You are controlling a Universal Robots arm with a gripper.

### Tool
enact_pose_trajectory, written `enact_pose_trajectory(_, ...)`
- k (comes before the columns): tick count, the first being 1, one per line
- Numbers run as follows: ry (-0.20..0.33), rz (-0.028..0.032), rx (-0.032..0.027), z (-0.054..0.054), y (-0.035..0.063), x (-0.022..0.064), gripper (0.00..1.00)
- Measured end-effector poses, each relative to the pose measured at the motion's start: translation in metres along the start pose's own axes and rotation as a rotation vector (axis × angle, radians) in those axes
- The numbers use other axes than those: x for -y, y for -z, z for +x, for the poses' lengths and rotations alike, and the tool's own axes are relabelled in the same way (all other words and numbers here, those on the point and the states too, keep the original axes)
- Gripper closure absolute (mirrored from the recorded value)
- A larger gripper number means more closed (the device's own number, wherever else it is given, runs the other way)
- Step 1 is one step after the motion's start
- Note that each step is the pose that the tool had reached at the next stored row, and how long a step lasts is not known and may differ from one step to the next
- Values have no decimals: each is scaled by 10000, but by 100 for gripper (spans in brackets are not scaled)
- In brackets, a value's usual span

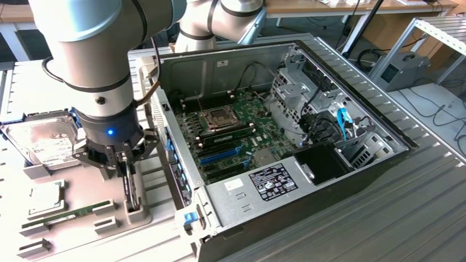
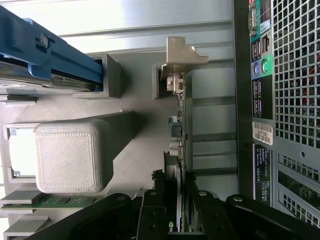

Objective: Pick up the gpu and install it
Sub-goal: 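Pick up the gpu and move the gpu toward the slot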

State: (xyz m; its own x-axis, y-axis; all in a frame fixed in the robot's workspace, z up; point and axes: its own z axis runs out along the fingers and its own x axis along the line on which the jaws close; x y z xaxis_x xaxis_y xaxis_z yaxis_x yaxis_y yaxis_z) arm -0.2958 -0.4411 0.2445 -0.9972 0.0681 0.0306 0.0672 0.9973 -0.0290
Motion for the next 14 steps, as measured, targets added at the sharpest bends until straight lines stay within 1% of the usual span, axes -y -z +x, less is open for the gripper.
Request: enact_pose_trajectory(14,0,0,1,2,63,2,74)
